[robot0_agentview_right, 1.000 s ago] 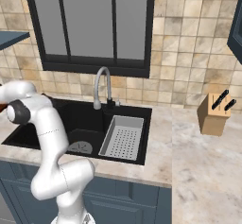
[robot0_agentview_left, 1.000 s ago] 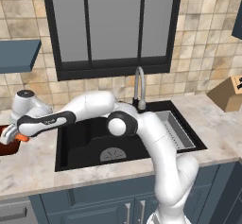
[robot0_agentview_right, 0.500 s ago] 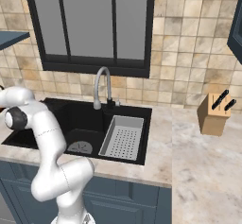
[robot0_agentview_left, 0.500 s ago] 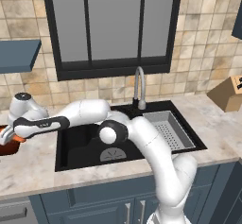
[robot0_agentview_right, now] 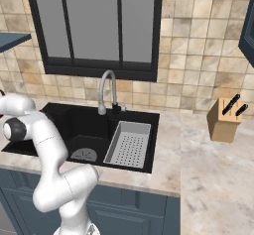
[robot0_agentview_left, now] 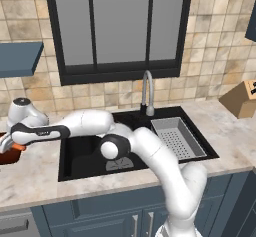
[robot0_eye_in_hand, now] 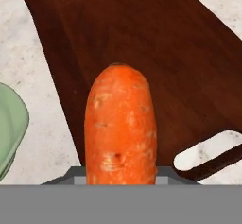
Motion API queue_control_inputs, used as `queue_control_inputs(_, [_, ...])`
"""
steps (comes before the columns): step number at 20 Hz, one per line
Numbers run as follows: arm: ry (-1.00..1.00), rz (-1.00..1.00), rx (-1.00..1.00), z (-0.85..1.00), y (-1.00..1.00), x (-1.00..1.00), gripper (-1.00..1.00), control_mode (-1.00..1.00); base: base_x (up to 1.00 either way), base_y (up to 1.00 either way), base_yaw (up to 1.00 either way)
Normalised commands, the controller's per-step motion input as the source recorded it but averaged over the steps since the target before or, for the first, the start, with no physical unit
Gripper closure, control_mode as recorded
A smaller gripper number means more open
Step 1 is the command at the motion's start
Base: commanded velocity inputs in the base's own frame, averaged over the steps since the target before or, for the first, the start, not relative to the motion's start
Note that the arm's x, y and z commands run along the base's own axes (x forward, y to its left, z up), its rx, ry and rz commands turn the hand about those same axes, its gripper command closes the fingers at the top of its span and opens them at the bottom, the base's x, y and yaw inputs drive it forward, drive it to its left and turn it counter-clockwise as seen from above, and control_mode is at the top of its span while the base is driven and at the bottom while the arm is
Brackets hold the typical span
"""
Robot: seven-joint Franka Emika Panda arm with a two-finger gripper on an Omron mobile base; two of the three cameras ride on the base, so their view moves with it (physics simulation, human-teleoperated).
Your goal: Pick up all produce items and place them in the sink. Turn on the sink faucet to wash them. Then turn the sink off and put them in the tray.
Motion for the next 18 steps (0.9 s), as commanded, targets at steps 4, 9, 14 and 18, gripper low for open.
queue_control_inputs(4, [0.00,0.00,0.00,-0.22,0.06,0.08,1.00,-1.00,0.00,0.00,0.00])
queue_control_inputs(9, [0.05,0.00,-0.01,-0.06,0.13,0.09,1.00,-1.00,0.00,0.00,0.00])
queue_control_inputs(14, [0.07,0.00,-0.02,-0.11,0.18,0.10,1.00,-1.00,0.00,0.00,0.00])
queue_control_inputs(18, [0.08,0.00,-0.03,0.02,0.16,0.17,-1.00,-1.00,0.00,0.00,0.00])
